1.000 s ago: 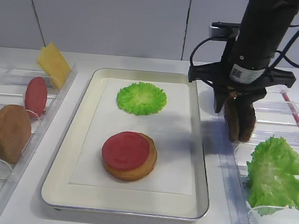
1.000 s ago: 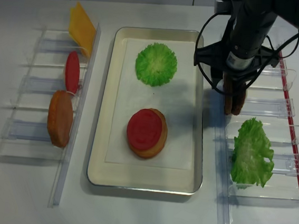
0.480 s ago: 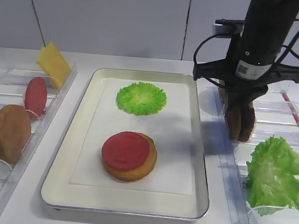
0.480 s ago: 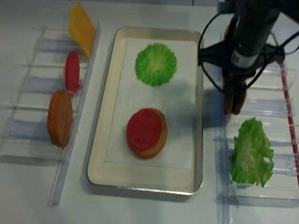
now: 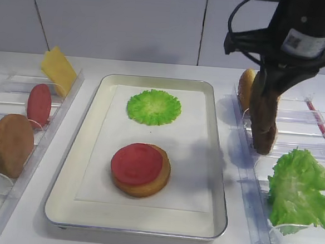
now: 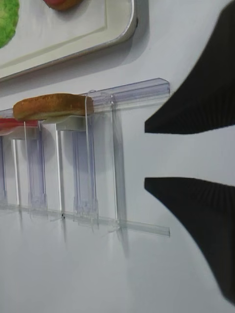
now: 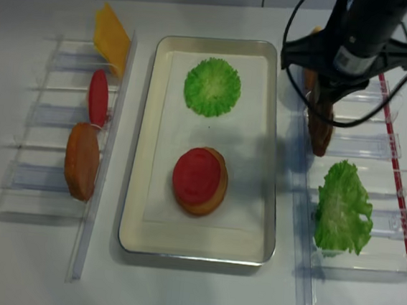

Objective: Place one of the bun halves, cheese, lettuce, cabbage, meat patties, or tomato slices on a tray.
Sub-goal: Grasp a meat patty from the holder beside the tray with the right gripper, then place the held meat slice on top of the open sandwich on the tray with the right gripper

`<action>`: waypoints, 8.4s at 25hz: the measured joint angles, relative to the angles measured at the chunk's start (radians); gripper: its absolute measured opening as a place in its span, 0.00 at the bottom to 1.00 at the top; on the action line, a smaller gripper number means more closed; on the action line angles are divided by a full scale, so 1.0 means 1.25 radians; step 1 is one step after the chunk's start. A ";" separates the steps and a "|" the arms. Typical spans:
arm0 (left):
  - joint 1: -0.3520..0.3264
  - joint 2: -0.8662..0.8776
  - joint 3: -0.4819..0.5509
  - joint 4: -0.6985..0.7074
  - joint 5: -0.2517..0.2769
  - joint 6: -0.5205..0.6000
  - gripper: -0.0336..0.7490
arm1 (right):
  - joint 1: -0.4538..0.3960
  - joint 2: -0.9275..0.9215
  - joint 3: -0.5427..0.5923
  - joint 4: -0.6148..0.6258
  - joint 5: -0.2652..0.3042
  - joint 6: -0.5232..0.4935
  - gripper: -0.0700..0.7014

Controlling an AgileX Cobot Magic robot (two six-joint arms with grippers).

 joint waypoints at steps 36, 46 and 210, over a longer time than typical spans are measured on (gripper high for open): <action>0.000 0.000 0.000 0.000 0.000 0.000 0.31 | 0.000 -0.063 0.503 1.235 -0.212 -0.957 0.31; 0.000 0.000 0.000 0.000 0.000 0.000 0.31 | 0.000 0.113 0.508 1.339 -0.188 -1.017 0.31; 0.000 0.000 0.000 0.000 0.000 0.000 0.31 | -0.023 0.162 0.354 0.963 -0.259 -0.662 0.53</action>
